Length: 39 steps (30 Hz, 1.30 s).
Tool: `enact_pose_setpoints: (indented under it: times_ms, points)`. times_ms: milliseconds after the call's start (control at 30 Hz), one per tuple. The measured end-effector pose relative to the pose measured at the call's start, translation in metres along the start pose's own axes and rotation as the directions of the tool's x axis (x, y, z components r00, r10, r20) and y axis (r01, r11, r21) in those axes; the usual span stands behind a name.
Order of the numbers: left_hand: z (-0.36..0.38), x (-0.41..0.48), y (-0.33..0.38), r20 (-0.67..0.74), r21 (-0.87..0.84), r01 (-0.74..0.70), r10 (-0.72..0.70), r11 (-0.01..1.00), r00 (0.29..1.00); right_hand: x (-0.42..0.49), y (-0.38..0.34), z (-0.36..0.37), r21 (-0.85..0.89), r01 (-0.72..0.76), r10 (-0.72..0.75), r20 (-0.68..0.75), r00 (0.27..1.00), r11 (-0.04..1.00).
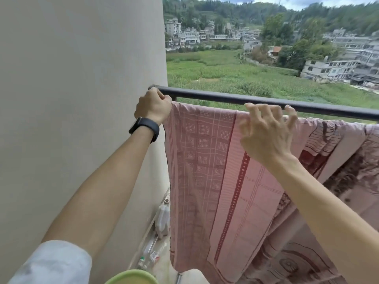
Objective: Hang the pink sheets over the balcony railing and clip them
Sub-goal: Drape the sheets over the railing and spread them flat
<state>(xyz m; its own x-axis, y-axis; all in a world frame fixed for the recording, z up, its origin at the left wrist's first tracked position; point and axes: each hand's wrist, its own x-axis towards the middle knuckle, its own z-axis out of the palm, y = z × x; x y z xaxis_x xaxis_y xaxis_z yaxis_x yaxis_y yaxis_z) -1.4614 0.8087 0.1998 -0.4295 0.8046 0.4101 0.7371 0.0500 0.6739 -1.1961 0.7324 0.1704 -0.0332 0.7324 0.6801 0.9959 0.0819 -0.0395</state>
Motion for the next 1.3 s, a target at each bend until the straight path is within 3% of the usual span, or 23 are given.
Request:
enact_pose_setpoints:
  times_ms: [100,167,233,267,300,367,433,500,600,700,767,833,867,933,1000,1033,1133,1233,1300]
  points:
    - [0.002,0.012,-0.014,0.046,0.013,0.080,-0.080,0.997,0.996,0.010,-0.016,0.005,-0.012,0.031,-0.029,0.140,0.990,0.999]
    - [0.004,0.011,-0.015,-0.008,-0.010,0.058,-0.058,0.998,0.998,0.027,-0.007,0.001,-0.029,0.017,-0.010,0.221,0.975,0.999]
    - [0.008,-0.005,-0.005,-0.170,-0.035,-0.195,0.186,0.980,0.968,0.049,0.003,-0.005,-0.011,-0.061,0.061,0.366,0.929,0.998]
    - [0.013,-0.017,0.000,-0.190,0.011,-0.381,0.376,0.925,0.907,0.058,0.007,-0.007,0.000,-0.111,0.101,0.417,0.903,0.994]
    - [0.019,-0.030,0.006,-0.135,0.089,-0.535,0.543,0.840,0.829,0.065,0.010,-0.007,0.005,-0.140,0.125,0.419,0.899,0.990]
    - [0.032,-0.049,0.011,0.018,0.241,-0.667,0.683,0.705,0.730,0.058,0.012,-0.003,-0.002,-0.100,0.098,0.233,0.968,0.995]
    - [0.037,-0.051,0.009,0.052,0.331,-0.666,0.692,0.668,0.720,0.023,0.014,0.006,-0.064,-0.050,0.049,-0.019,0.999,0.997]
    - [0.038,-0.043,0.006,0.058,0.367,-0.648,0.679,0.667,0.732,-0.010,0.030,0.012,-0.084,-0.052,0.043,-0.096,0.994,0.995]
    - [0.036,-0.031,0.017,0.094,0.391,-0.616,0.636,0.684,0.766,-0.019,0.070,0.009,-0.122,-0.067,0.066,-0.018,0.998,0.990]
    - [0.038,-0.010,0.042,0.286,0.308,-0.617,0.548,0.724,0.786,0.012,0.100,-0.016,-0.129,-0.120,0.136,0.124,0.983,0.984]
    - [0.035,0.007,0.052,0.412,0.262,-0.543,0.417,0.797,0.810,0.035,0.118,-0.026,-0.151,-0.158,0.197,0.291,0.936,0.976]
    - [0.032,0.016,0.055,0.474,0.222,-0.450,0.308,0.865,0.825,0.044,0.130,-0.034,-0.143,-0.208,0.245,0.345,0.906,0.968]
    - [0.030,0.014,0.054,0.463,0.223,-0.417,0.280,0.881,0.841,0.042,0.132,-0.032,-0.087,-0.223,0.239,0.284,0.929,0.971]
    - [0.028,-0.001,0.046,0.253,0.293,-0.495,0.433,0.818,0.865,0.020,0.128,-0.024,-0.016,-0.202,0.201,-0.014,0.979,0.979]
    - [0.033,-0.026,0.035,-0.005,0.389,-0.587,0.639,0.710,0.769,-0.016,0.118,-0.005,-0.098,-0.167,0.132,-0.286,0.949,0.981]
    - [0.037,-0.040,0.031,-0.058,0.424,-0.605,0.687,0.674,0.724,-0.028,0.115,0.003,-0.111,-0.138,0.093,-0.341,0.935,0.984]
    - [0.051,-0.061,0.029,0.063,0.416,-0.650,0.693,0.636,0.718,-0.037,0.113,0.016,-0.142,-0.123,0.080,-0.273,0.959,0.982]
    - [0.054,-0.056,0.032,0.051,0.431,-0.661,0.714,0.615,0.698,-0.014,0.120,0.001,-0.206,-0.099,0.060,-0.187,0.981,0.974]
    - [0.049,-0.045,0.039,0.043,0.395,-0.643,0.686,0.656,0.726,0.007,0.129,-0.014,-0.183,-0.082,0.079,-0.023,0.997,0.980]
